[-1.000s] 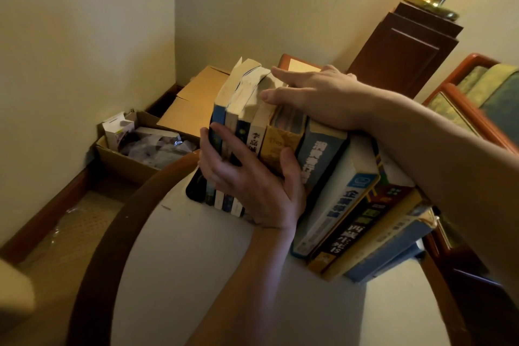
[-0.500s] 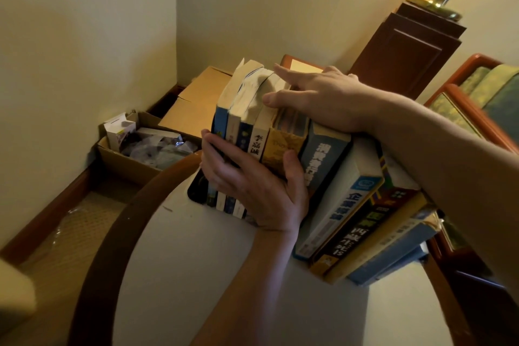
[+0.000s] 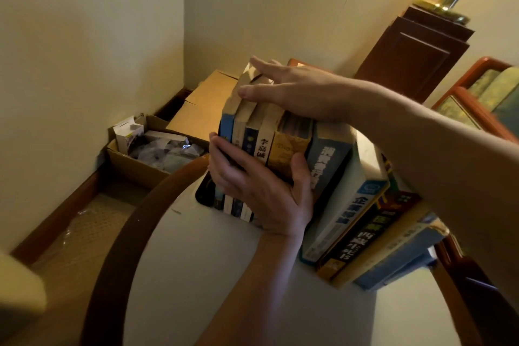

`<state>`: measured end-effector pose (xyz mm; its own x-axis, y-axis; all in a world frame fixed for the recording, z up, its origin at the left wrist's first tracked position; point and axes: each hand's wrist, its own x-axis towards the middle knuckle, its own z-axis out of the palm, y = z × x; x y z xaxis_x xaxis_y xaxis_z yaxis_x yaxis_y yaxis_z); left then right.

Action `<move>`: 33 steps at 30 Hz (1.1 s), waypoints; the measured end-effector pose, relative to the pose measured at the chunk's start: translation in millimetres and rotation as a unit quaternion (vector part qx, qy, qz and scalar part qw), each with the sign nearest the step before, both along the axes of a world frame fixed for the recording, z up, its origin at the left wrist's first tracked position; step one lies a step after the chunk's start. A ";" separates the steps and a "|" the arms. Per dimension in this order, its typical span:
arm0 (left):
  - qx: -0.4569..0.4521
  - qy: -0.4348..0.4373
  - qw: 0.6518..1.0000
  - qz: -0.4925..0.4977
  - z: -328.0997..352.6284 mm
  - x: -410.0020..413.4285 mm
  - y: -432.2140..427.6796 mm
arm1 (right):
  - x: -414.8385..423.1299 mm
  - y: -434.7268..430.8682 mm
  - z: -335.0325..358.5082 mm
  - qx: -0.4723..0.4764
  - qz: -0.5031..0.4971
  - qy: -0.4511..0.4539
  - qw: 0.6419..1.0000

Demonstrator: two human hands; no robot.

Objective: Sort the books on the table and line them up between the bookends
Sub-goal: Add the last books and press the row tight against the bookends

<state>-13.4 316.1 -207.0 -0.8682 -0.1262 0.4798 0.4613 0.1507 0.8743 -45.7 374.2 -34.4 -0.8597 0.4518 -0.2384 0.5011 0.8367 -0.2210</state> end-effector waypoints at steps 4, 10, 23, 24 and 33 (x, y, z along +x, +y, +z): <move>-0.006 -0.001 1.000 0.002 0.2 0.3 0.9 | 0.4 -0.7 0.0 0.016 0.000 -0.006 1.000; -0.006 0.008 1.000 -0.003 -3.4 -0.3 1.3 | 10.0 4.3 -1.9 0.035 -0.011 0.031 0.999; -0.018 0.000 0.999 -0.039 -6.9 -1.4 -5.1 | 20.1 -5.2 -6.2 0.131 -0.008 -0.043 0.990; -0.014 -0.003 0.999 -0.053 -6.1 -2.5 -9.6 | 23.7 -10.8 -6.8 0.127 -0.005 -0.033 0.991; -0.068 0.050 0.983 -0.165 43.6 -51.9 -65.0 | 153.9 -65.8 -0.4 0.116 -0.065 0.326 0.936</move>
